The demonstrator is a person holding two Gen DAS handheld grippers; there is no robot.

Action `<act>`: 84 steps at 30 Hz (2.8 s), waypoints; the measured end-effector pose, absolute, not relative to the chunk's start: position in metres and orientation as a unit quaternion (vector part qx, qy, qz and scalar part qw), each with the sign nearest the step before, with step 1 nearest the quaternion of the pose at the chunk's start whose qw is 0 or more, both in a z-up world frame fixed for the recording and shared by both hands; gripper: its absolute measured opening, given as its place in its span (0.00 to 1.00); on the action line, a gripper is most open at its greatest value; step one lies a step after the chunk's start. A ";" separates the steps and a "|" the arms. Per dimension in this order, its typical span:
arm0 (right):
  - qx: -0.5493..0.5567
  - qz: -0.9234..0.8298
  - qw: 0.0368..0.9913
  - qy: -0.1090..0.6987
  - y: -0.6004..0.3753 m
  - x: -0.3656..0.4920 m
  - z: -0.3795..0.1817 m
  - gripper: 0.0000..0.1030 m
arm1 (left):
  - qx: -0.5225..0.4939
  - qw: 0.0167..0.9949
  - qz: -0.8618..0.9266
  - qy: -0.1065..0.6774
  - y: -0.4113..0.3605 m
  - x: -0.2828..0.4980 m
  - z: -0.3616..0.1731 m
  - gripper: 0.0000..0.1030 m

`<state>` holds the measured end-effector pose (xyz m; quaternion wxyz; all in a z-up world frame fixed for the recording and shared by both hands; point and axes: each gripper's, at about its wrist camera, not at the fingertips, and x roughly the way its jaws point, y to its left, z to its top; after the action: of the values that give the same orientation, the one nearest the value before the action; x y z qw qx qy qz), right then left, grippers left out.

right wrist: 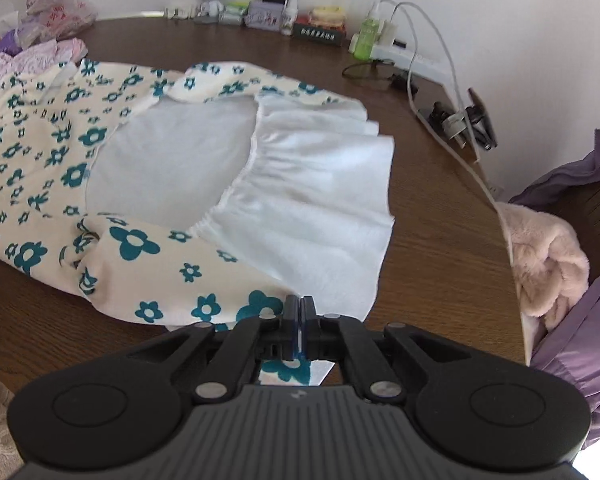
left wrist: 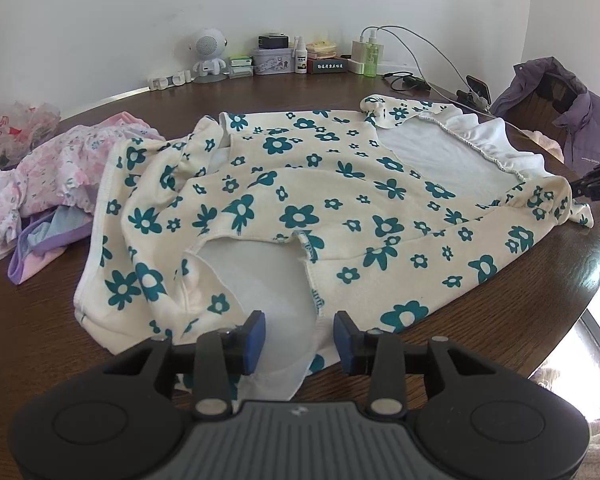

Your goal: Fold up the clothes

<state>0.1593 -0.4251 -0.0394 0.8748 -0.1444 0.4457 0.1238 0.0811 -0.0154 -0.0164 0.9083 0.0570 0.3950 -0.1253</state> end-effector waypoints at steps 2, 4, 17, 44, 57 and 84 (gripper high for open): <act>-0.133 0.122 0.877 0.444 -0.427 0.155 -0.035 0.02 | 0.055 0.908 -0.125 0.395 -0.015 0.081 -0.016 0.37; -0.100 0.119 0.886 0.437 -0.436 0.151 -0.022 0.04 | 0.050 0.908 -0.125 0.396 -0.015 0.081 -0.015 0.38; -0.066 0.241 0.900 0.356 -0.362 0.116 0.005 0.25 | -0.008 0.935 -0.075 0.345 0.027 0.073 0.018 0.46; -0.004 0.188 0.926 0.326 -0.368 0.071 0.019 0.81 | -0.033 0.955 -0.043 0.290 0.038 0.036 0.018 0.96; 0.061 0.054 0.939 0.335 -0.366 0.032 -0.006 1.00 | -0.072 0.947 -0.019 0.312 -0.007 0.006 -0.003 0.98; 0.087 0.050 0.936 0.338 -0.369 0.020 -0.027 1.00 | -0.046 0.944 -0.045 0.323 -0.024 -0.003 -0.018 0.95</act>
<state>0.0195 -0.3686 -0.0272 0.9356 0.0871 0.3383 0.0505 -0.0028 -0.0236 -0.0183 0.9442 -0.0457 0.3230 -0.0454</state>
